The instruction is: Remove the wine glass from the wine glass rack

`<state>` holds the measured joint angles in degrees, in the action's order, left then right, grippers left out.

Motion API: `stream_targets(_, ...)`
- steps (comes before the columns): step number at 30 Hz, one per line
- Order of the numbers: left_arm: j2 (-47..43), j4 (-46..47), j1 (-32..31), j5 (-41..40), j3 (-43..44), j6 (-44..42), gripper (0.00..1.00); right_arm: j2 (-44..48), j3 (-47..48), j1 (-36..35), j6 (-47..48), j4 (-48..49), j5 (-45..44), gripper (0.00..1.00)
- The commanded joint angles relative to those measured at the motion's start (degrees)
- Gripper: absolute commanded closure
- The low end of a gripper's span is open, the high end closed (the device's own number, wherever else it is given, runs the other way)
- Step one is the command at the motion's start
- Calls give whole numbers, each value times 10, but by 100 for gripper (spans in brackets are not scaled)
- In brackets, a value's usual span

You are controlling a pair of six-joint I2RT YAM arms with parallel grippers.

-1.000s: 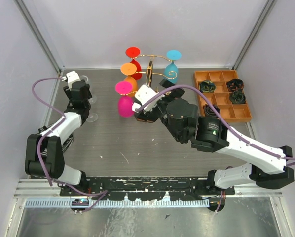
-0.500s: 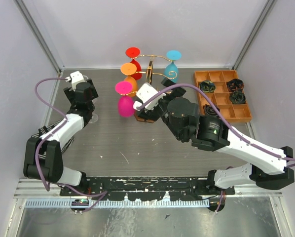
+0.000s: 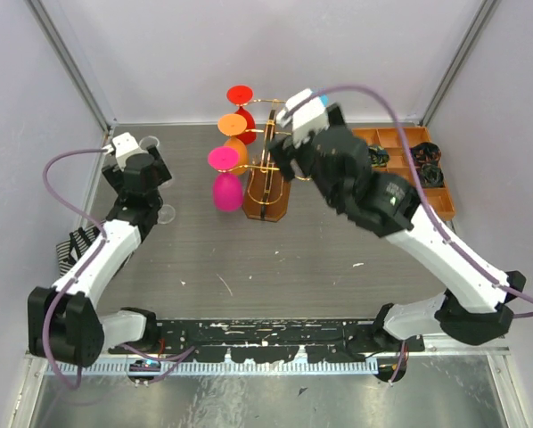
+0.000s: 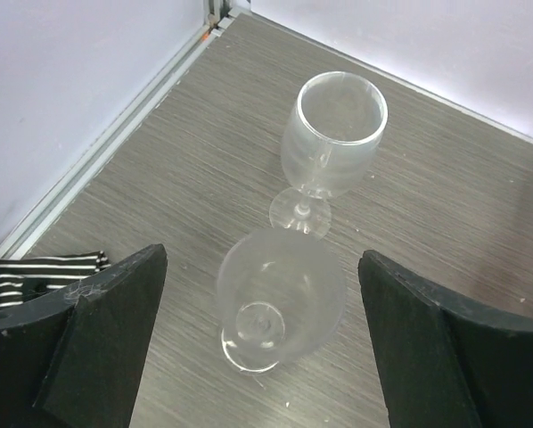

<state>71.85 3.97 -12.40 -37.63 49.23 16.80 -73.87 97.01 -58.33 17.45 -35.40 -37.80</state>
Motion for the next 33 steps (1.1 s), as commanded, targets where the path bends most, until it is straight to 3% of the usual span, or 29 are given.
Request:
stream_targets(1,-67,-61,-5,-9,5,29,5,-44,102,125,-181,-58,86,6)
stream_targets(4,-108,-104,-6,-1,23,38,6,-93,158,257,-257,-86,194,17)
stream_targets(8,-148,-171,-7,15,73,52,8,-173,206,450,-368,-82,435,34)
stream_targets(11,-158,-214,-8,39,114,61,9,-232,200,530,-452,-29,567,40)
stream_targets(16,-162,-278,-9,123,167,110,11,-325,227,567,-516,40,650,39)
stream_targets(23,-133,-299,-14,338,205,135,15,-404,232,593,-591,147,705,43)
stream_targets(33,-137,-310,-29,403,213,115,15,-448,208,592,-649,236,741,50)
